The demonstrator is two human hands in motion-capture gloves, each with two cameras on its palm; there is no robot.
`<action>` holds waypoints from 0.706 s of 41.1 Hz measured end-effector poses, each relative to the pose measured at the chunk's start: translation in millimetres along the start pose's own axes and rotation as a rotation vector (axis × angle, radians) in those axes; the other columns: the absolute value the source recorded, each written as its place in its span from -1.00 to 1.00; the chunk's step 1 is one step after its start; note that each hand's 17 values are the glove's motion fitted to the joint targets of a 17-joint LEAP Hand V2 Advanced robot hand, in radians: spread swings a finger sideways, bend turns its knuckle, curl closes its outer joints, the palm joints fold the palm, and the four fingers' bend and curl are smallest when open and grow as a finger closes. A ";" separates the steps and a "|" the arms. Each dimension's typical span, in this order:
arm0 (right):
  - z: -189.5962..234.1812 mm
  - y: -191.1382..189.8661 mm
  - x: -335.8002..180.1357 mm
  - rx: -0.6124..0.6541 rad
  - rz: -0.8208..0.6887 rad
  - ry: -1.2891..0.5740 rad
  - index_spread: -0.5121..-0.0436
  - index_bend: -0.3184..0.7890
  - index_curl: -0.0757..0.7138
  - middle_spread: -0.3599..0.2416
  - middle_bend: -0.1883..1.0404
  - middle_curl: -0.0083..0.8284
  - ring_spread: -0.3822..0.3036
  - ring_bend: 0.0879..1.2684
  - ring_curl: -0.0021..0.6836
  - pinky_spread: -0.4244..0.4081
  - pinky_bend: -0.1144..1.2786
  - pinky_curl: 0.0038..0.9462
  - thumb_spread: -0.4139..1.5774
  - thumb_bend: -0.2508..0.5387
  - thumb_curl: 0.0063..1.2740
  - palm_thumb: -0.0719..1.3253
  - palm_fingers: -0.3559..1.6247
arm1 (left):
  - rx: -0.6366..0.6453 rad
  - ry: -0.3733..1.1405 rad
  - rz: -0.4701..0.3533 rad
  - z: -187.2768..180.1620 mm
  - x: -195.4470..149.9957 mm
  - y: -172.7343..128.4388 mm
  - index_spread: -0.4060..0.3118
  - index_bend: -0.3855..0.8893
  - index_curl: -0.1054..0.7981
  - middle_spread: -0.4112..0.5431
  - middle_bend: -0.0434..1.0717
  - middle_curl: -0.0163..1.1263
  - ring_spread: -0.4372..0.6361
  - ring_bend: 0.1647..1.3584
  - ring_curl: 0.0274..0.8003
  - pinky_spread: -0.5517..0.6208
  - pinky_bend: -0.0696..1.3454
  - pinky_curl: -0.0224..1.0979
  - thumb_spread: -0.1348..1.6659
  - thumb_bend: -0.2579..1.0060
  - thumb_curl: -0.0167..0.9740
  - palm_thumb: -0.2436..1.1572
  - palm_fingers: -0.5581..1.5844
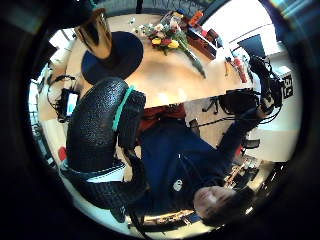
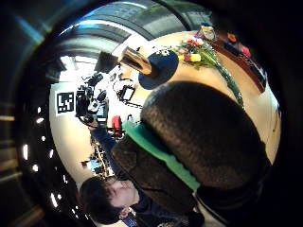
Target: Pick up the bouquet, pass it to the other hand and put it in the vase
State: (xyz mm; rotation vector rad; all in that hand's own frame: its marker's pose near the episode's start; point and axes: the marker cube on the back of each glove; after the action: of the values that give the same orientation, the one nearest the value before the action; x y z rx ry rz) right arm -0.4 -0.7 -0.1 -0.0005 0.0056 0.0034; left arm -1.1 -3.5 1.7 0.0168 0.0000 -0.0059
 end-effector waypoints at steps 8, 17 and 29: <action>0.6 -9.5 -1.6 0.002 -0.003 0.012 0.02 -0.23 -0.54 0.11 -0.36 -0.65 0.10 -0.33 -0.41 0.15 -0.13 -0.56 0.25 -0.12 -0.93 -0.65 -0.16 | 0.041 0.055 0.005 2.5 -1.0 -12.7 -0.12 0.07 -0.35 -0.15 -0.50 -0.65 -0.06 -0.60 -0.61 0.21 -0.63 -0.70 0.10 -0.37 -0.77 -0.28 0.05; -1.5 -7.3 3.5 0.019 0.041 0.015 -0.17 -0.21 -0.45 0.11 -0.36 -0.49 0.10 -0.30 -0.28 0.17 -0.12 -0.46 0.50 -0.19 -0.87 -0.64 -0.19 | 0.002 0.130 0.063 9.1 14.7 -14.5 -0.18 0.03 -0.18 -0.17 -0.55 -0.53 -0.04 -0.62 -0.50 0.26 -0.65 -0.61 0.35 -0.40 -0.66 -0.25 0.05; -18.0 -2.0 17.4 0.112 0.092 -0.044 -0.19 -0.24 -0.40 0.03 -0.23 -0.29 0.06 -0.29 -0.21 0.18 -0.15 -0.41 0.60 -0.24 -0.78 -0.56 -0.14 | 0.032 0.116 0.036 20.0 25.4 -27.7 -0.14 -0.06 -0.05 -0.08 -0.66 -0.48 0.03 -0.63 -0.41 0.28 -0.61 -0.50 0.45 -0.52 -0.58 -0.29 -0.03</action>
State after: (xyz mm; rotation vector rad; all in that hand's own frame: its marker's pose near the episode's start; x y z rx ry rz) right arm 16.9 -2.7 -18.3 0.1118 -0.0378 0.0951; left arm 24.1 -31.7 21.3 0.0488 0.1154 0.0313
